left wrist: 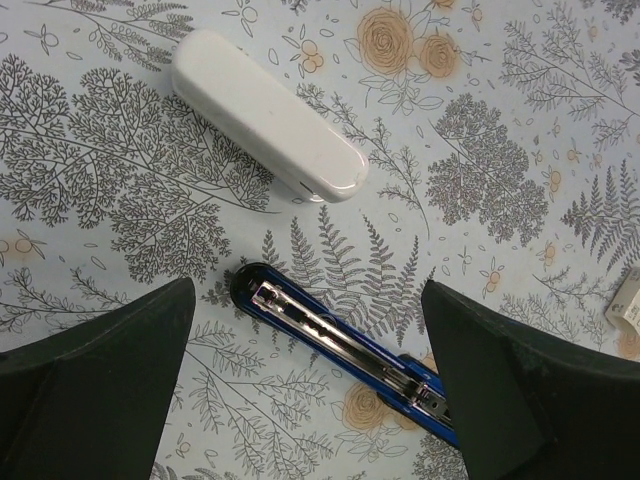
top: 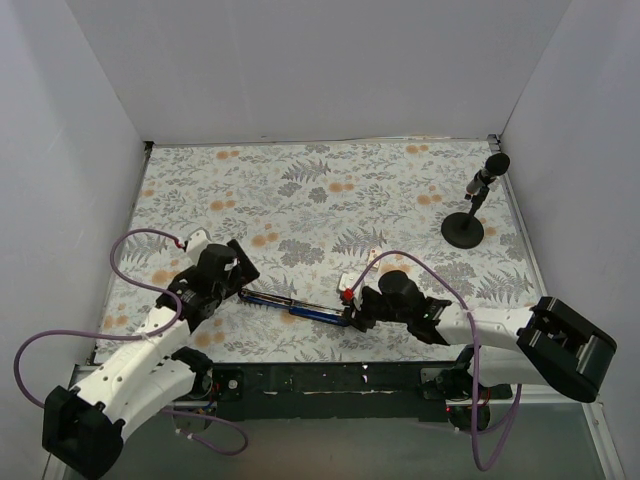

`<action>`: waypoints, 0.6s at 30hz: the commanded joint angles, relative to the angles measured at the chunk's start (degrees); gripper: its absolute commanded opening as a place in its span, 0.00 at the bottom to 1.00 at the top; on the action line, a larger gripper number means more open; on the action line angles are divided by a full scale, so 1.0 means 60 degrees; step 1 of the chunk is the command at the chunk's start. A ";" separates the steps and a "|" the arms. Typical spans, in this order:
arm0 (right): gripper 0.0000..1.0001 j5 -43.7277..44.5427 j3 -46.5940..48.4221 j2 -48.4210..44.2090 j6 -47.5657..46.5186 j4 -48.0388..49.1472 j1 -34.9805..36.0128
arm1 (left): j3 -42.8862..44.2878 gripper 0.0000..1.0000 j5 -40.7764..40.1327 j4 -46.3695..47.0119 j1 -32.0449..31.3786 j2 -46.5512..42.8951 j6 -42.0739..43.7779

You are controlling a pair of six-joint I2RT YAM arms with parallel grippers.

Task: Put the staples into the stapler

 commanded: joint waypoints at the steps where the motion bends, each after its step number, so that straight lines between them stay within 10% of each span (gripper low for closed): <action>1: 0.49 -0.0592 0.0197 0.0104 -0.0248 0.0432 -0.0093 | 0.0542 0.98 0.0088 -0.0411 0.0087 0.0451 -0.0872; 18: 0.18 -0.1090 0.0314 0.0441 -0.0453 0.0564 -0.0181 | 0.1333 0.98 0.0470 -0.1231 0.0175 0.2268 -0.2527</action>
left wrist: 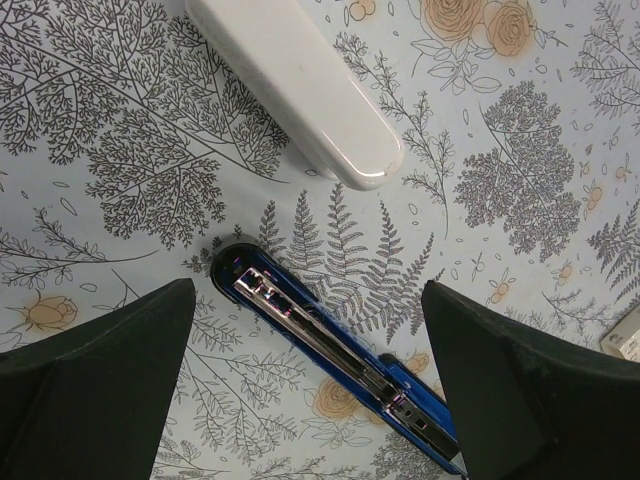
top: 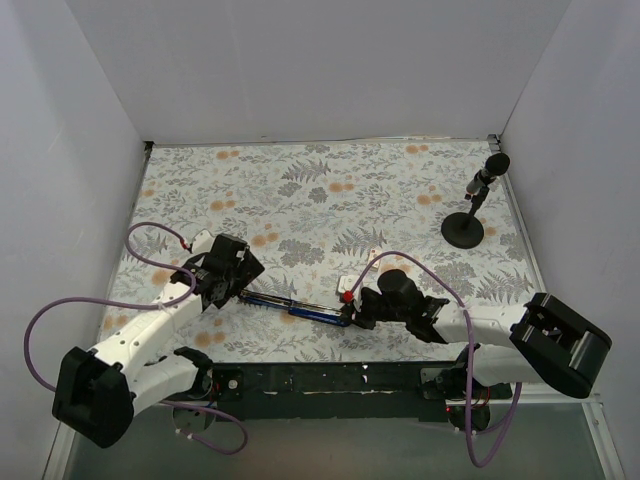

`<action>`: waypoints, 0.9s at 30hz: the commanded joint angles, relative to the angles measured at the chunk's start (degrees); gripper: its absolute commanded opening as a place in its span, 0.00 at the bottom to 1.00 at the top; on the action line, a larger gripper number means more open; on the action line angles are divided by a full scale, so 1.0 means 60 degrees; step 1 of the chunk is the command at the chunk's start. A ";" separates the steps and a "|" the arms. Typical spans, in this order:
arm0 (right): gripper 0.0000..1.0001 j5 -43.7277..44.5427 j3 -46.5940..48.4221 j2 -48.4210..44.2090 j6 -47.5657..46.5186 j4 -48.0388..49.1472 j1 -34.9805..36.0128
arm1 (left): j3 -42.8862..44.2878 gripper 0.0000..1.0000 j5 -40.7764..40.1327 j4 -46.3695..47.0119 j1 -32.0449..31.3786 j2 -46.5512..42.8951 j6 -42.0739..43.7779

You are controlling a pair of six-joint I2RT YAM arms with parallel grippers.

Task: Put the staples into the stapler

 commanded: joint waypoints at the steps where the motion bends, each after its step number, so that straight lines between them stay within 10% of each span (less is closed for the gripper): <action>1: 0.18 -0.0373 0.0343 0.0058 -0.0180 0.0364 -0.0006 | 0.0481 0.98 -0.0077 -0.0386 0.0052 0.0287 -0.0703; 27: 0.06 -0.0387 0.0388 0.0264 -0.0180 0.0495 -0.0006 | 0.0116 0.52 -0.0253 -0.1309 0.0066 0.1928 -0.3326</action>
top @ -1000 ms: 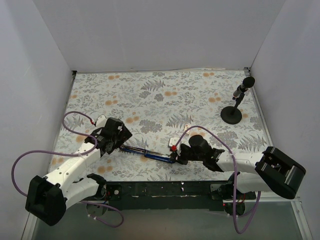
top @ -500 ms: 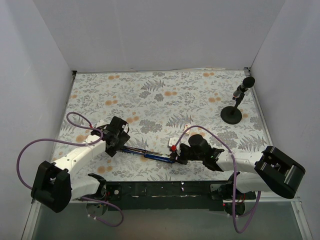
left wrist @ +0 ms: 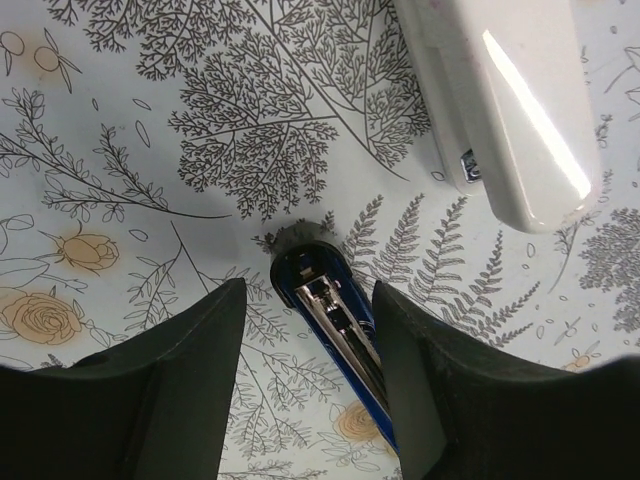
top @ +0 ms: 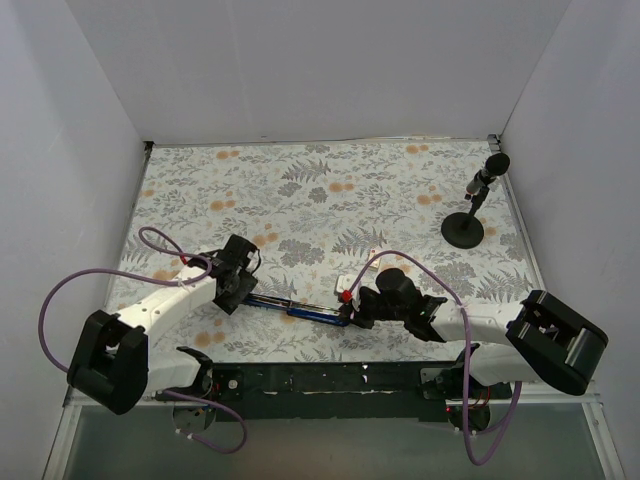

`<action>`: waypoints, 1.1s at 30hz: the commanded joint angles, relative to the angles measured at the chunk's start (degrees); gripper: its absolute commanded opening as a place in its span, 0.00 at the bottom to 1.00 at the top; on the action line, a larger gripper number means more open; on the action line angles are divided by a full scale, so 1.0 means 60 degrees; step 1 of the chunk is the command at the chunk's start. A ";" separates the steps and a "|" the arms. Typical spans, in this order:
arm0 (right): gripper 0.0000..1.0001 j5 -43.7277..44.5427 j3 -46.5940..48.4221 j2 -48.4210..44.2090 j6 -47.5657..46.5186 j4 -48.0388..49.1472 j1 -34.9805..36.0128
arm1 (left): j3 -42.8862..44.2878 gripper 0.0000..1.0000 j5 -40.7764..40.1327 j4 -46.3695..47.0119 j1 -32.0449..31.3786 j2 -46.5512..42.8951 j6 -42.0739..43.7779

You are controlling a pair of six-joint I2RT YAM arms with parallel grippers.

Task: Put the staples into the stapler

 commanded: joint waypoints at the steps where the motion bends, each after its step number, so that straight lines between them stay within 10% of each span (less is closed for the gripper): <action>1: 0.06 -0.0245 0.0260 0.0005 -0.0093 0.0437 -0.0009 | -0.0271 0.51 -0.0224 0.0159 0.0059 0.0140 -0.0856; 19: 0.01 -0.0260 0.0406 0.0370 0.0039 0.0540 0.0005 | 0.0416 0.03 0.0798 0.0174 0.0015 -0.0840 -0.0402; 33: 0.01 -0.0128 0.0421 0.0723 0.0273 0.1096 0.0005 | 0.1530 0.11 0.2355 0.0891 -0.2312 -0.1472 -0.1735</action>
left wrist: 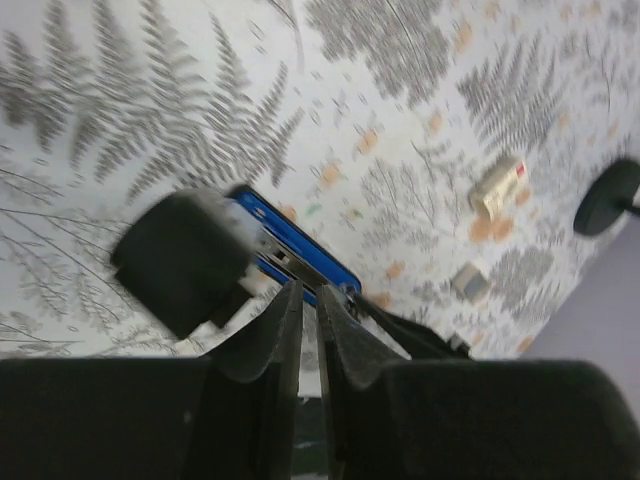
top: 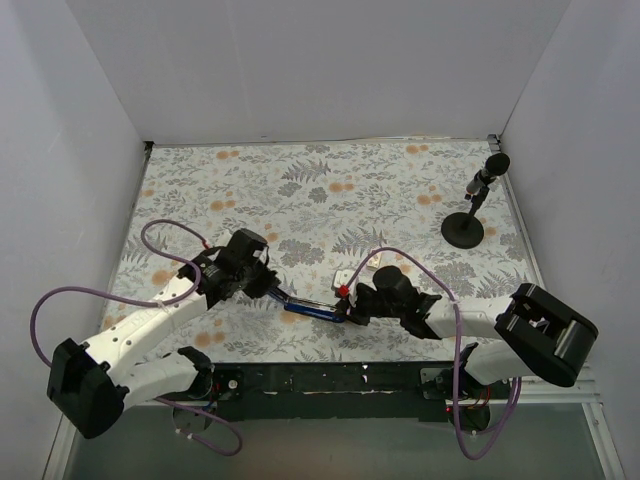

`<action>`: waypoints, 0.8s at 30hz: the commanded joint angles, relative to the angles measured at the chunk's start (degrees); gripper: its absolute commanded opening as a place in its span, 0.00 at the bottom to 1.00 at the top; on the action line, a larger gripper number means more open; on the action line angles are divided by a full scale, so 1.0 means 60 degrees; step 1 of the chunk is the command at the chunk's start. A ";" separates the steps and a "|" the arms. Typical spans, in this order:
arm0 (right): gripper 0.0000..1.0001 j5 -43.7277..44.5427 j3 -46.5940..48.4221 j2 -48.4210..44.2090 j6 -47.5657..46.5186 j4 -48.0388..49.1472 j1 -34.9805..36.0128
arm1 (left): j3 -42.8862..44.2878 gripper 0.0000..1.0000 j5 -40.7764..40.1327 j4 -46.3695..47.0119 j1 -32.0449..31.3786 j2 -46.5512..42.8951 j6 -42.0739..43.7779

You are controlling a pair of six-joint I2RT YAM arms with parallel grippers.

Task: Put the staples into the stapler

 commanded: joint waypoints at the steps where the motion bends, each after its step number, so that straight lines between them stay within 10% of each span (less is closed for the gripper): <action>1: 0.01 -0.0179 0.0239 0.0136 -0.0054 0.0532 0.0049 | 0.0637 0.13 0.0799 0.0782 -0.1155 0.0171 -0.1670; 6: 0.01 0.0011 0.0181 0.0121 -0.0010 0.0619 0.0049 | 0.1019 0.18 0.0536 0.0944 -0.1786 0.0334 -0.1524; 12: 0.01 0.0055 0.0122 0.0253 0.0033 0.0722 0.0049 | 0.2085 0.49 -0.0709 0.0344 -0.1787 -0.0427 -0.0445; 18: 0.01 0.0041 0.0122 0.0283 0.0063 0.0810 0.0049 | 0.2691 0.66 -0.3738 -0.1631 -0.1685 -0.0691 -0.0060; 24: 0.01 0.0070 0.0063 0.0239 0.0063 0.0839 0.0049 | 0.1081 0.82 -0.2853 -0.0003 0.0861 -0.1057 0.2179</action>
